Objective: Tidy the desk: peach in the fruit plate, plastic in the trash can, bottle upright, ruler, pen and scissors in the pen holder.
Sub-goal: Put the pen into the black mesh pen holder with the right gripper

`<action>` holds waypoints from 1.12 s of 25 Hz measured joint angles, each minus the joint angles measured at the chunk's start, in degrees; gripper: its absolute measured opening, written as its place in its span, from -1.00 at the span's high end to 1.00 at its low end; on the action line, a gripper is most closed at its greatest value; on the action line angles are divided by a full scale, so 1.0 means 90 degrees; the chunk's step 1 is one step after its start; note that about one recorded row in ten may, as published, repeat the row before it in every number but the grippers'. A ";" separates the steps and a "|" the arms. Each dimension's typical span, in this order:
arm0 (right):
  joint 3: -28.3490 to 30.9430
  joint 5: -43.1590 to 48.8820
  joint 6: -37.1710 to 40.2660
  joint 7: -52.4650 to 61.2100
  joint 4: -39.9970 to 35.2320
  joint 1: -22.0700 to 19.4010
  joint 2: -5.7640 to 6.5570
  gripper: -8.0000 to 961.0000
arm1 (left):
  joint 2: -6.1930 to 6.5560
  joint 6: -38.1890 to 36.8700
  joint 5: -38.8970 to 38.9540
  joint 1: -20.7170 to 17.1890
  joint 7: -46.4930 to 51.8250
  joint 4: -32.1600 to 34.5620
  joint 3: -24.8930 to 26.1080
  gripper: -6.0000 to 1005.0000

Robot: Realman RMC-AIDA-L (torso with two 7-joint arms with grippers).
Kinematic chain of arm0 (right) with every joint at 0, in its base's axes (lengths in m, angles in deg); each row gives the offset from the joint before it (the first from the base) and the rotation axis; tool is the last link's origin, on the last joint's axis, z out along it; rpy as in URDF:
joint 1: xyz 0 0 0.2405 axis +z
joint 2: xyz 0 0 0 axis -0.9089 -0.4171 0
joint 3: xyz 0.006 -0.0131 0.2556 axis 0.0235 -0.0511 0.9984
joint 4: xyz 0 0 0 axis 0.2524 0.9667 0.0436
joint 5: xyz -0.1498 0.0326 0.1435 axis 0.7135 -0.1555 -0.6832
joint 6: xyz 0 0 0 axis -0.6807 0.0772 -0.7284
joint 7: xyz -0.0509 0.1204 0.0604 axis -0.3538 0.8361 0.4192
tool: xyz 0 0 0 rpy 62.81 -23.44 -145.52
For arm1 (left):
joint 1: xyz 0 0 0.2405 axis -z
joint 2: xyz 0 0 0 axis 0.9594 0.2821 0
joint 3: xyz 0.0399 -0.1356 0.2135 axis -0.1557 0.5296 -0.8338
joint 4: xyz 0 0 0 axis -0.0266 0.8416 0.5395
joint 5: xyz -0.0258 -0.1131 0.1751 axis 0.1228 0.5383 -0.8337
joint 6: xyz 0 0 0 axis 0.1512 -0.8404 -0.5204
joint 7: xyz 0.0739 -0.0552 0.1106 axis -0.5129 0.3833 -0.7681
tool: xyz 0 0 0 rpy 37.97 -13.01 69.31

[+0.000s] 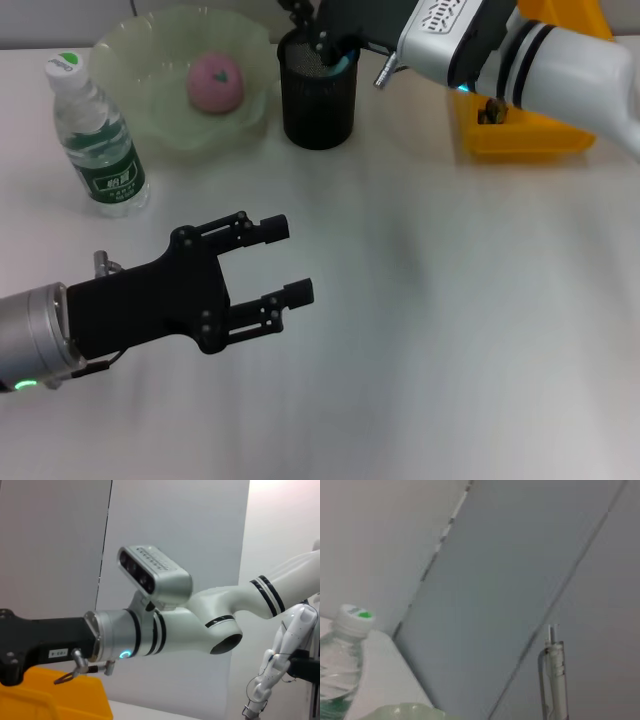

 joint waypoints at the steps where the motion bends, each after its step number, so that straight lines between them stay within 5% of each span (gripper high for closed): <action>1: 0.0000 0.0000 0.0000 0.0000 0.0000 0.0000 0.0000 0.62 | 0.0000 -0.0004 -0.0001 0.0000 -0.0125 -0.0083 -0.0004 -0.42; 28: -0.0009 -0.0541 -0.0074 0.0610 0.0045 -0.0158 0.0000 0.58 | 0.0000 -0.0031 -0.0009 0.0097 -0.0264 -0.0217 -0.0004 -0.42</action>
